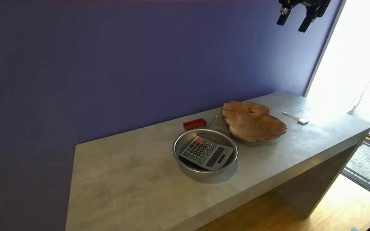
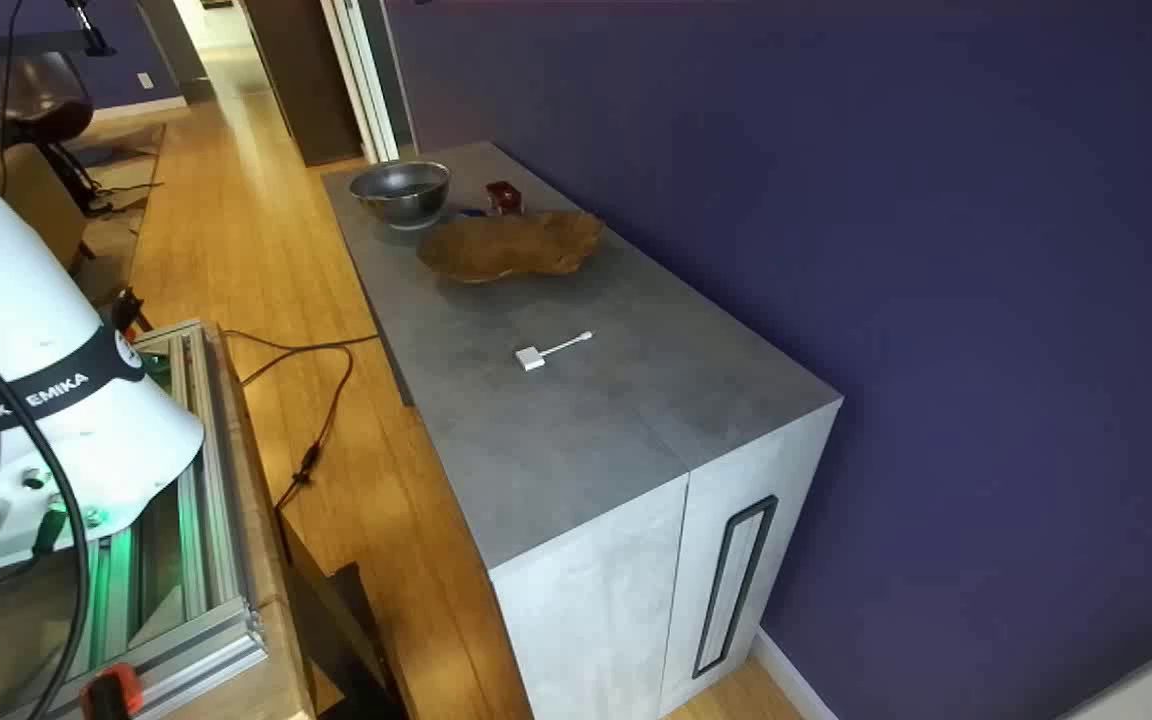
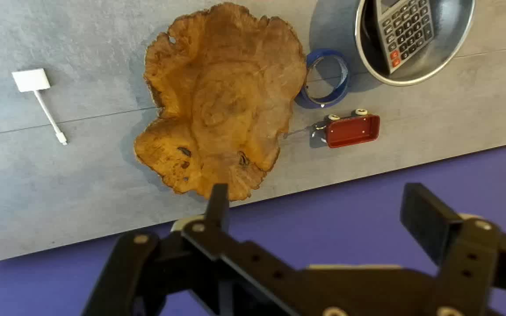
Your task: Put the white cable inside the wooden plate
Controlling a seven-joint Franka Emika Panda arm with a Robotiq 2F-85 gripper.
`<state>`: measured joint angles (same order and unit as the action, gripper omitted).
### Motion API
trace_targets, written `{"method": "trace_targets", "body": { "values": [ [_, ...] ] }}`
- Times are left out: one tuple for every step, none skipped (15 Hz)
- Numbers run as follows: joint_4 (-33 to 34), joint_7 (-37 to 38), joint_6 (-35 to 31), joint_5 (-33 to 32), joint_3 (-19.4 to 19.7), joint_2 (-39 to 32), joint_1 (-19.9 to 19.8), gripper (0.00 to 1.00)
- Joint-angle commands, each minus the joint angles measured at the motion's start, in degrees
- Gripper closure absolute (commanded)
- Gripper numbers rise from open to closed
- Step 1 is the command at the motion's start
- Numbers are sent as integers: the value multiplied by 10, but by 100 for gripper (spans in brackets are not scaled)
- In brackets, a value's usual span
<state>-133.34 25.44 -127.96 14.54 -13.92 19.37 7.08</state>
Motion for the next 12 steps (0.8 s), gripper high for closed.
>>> {"method": "trace_targets", "body": {
  "values": [
    [1, 1, 1, -2, 4, 0, 4, 0],
    [1, 1, 1, -2, 4, 0, 4, 0],
    [1, 1, 1, -2, 4, 0, 4, 0],
    [1, 1, 1, -2, 4, 0, 4, 0],
    [1, 1, 1, -2, 4, 0, 4, 0],
    [1, 1, 1, -2, 4, 0, 4, 0],
    [1, 1, 1, -2, 4, 0, 4, 0],
    [1, 1, 1, -2, 4, 0, 4, 0],
    [-10, 23, -30, -23, -3, -2, -8, 0],
    [-23, 24, -58, -28, 1, -8, -15, 0],
    [-36, 39, -88, -43, 0, -13, -26, 0],
    [-53, 40, -115, -47, 7, -24, -35, 0]
  ]
}}
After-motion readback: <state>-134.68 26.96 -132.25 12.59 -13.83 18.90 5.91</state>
